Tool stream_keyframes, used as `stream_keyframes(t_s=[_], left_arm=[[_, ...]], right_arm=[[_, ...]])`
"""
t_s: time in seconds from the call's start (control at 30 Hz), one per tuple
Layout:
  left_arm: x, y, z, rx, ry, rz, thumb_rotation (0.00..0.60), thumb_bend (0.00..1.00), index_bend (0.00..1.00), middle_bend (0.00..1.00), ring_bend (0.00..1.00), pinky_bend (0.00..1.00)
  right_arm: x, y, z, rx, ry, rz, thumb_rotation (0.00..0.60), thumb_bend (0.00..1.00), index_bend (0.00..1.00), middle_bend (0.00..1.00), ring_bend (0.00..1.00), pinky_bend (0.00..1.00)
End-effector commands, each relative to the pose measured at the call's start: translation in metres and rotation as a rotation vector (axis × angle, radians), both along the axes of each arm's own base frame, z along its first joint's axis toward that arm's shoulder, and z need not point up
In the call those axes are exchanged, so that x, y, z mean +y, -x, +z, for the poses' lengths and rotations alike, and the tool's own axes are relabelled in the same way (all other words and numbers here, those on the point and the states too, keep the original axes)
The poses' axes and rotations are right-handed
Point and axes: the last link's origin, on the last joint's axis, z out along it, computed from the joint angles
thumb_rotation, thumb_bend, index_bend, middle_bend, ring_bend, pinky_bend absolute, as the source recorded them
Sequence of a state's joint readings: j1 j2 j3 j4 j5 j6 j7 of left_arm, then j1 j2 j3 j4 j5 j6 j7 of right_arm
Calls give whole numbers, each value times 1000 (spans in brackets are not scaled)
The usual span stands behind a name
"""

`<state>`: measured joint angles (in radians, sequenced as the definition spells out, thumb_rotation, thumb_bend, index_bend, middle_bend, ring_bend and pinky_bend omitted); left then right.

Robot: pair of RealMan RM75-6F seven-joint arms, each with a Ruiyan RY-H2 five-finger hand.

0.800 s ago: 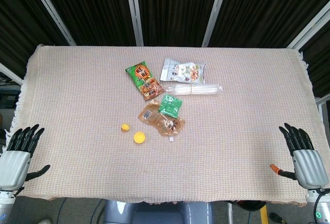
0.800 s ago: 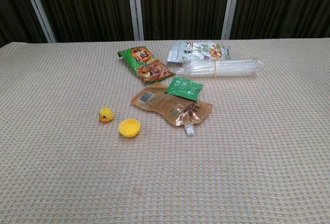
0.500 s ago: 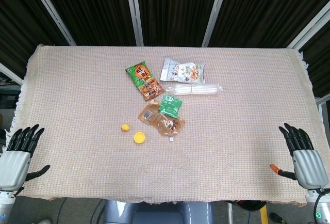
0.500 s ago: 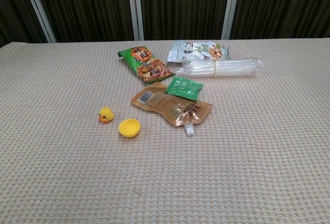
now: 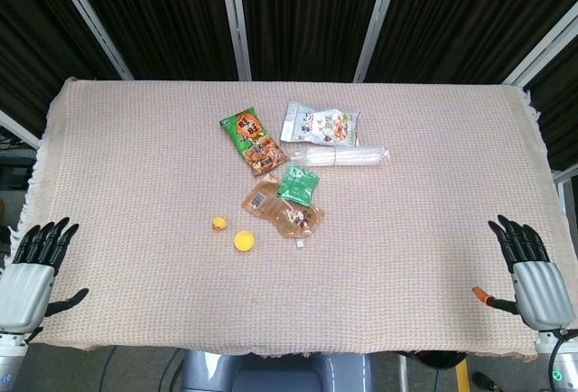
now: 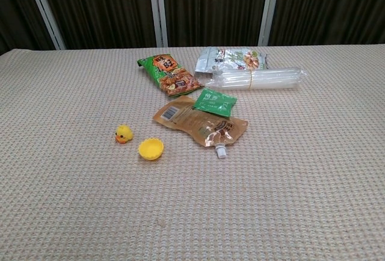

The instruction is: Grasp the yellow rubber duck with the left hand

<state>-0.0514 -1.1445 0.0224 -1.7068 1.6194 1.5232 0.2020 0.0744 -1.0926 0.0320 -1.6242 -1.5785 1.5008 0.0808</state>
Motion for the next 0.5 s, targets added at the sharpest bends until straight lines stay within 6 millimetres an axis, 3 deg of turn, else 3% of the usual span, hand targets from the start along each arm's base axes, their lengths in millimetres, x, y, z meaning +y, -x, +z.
stream_keyframes(t_s=[0.03, 0.27, 0.5], left_arm=[[0, 0, 0, 1, 0, -1, 600, 20, 0, 0, 0, 0], [15, -9, -2, 4, -10, -23, 600, 19, 0, 0, 0, 0], [57, -34, -14, 45, 8, -56, 600, 21, 0, 0, 0, 1]], right_arm=[[0, 0, 0, 0, -1, -2, 600, 11, 21, 0, 0, 0], [2, 0, 0, -12, -6, -5, 600, 10, 21, 0, 0, 0], [1, 0, 0, -18, -12, -5, 600, 10, 21, 0, 0, 0]])
